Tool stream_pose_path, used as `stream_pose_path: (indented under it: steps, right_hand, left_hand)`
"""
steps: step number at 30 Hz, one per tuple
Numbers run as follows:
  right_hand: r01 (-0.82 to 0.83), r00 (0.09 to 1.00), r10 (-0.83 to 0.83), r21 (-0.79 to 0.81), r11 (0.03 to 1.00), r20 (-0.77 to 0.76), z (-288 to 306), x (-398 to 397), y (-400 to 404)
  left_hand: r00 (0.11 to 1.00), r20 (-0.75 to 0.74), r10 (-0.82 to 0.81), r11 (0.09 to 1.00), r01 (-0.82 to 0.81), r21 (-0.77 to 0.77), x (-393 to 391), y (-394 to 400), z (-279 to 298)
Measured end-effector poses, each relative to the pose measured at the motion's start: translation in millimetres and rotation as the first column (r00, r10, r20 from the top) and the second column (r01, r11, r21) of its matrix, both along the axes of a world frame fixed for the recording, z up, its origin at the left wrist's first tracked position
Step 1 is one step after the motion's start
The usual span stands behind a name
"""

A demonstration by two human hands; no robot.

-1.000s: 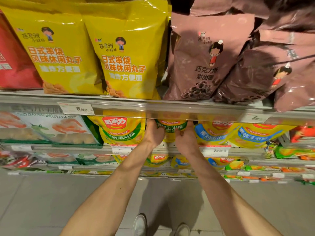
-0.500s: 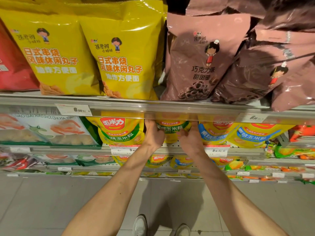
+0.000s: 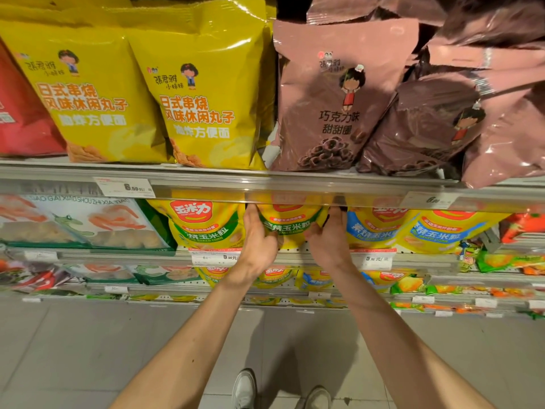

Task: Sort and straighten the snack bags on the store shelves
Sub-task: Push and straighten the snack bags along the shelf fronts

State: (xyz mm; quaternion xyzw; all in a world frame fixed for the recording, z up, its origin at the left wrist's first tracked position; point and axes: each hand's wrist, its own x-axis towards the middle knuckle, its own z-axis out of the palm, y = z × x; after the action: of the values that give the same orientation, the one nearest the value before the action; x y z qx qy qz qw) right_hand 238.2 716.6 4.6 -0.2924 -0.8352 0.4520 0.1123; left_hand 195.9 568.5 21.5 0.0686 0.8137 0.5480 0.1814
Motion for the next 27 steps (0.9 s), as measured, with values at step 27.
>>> stream_pose_path:
  steps: [27]
  right_hand:
    - [-0.041, 0.996, 0.058, 0.241, 0.97, -0.065, -4, 33, -6]
  left_hand:
    - [0.897, -0.366, -0.25, 0.947, 0.149, -0.283, 11, -40, -17]
